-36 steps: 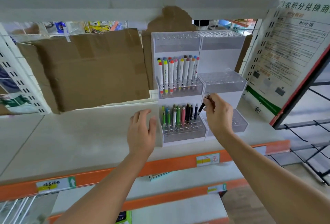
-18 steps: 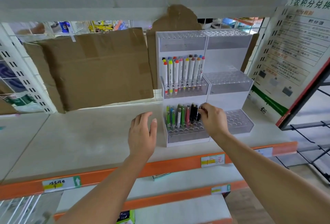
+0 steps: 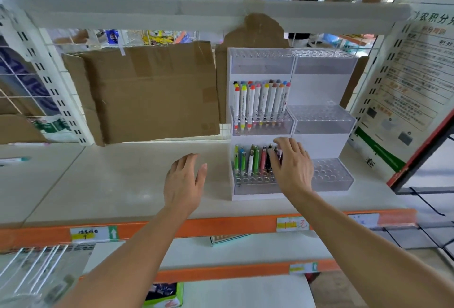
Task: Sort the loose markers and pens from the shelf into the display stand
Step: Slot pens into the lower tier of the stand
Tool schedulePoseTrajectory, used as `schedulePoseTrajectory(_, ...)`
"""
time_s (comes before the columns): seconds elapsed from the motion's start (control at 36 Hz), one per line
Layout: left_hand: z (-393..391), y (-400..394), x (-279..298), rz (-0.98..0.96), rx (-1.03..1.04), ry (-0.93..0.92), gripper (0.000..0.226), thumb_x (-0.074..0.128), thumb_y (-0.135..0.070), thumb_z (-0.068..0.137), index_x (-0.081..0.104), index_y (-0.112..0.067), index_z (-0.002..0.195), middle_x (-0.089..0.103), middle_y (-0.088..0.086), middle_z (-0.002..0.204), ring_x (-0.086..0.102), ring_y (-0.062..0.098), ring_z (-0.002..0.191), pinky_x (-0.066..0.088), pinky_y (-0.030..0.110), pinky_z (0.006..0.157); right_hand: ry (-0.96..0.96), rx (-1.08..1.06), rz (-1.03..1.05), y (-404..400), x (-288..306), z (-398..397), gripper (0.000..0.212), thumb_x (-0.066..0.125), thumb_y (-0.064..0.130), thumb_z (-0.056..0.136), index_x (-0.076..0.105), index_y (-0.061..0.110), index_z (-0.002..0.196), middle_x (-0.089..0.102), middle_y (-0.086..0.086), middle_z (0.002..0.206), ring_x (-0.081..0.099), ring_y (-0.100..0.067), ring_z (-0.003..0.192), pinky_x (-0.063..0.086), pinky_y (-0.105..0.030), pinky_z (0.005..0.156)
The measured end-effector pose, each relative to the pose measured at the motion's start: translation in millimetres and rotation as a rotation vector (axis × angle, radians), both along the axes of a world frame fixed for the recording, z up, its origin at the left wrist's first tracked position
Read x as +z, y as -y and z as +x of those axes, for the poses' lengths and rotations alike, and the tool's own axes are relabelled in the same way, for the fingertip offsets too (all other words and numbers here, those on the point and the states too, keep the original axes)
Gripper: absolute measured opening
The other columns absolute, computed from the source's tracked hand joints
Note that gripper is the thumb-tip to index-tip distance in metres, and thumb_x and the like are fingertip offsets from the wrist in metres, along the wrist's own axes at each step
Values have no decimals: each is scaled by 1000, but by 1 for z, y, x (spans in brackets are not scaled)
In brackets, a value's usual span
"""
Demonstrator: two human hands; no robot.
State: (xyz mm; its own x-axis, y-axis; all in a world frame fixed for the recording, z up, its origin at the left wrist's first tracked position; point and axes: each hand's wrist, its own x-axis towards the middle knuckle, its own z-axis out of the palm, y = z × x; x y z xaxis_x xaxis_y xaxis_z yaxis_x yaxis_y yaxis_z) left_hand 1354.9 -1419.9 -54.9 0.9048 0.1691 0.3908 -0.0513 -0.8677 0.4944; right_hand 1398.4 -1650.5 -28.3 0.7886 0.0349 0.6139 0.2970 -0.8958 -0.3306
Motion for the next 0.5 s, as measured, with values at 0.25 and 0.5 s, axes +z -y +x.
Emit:
schedulePoseTrajectory(0.25,-43,-49,5,147,211,-233,55,29,-46,99,28,-18,147,26,5,155,21,24,143,16,40,114,-193,424,-284,-81,13,-16,48,44,36,98,40,14,140,44,-3,145,41,-24,131,34,-38,104)
schedulePoseTrajectory(0.5,-105,-116,5,150,460,-420,64,19,-57,96,16,-23,151,12,1,159,10,20,146,12,41,117,-439,559,-479,-167,4,-33,64,26,52,98,8,21,152,10,0,160,13,-20,145,10,-35,117)
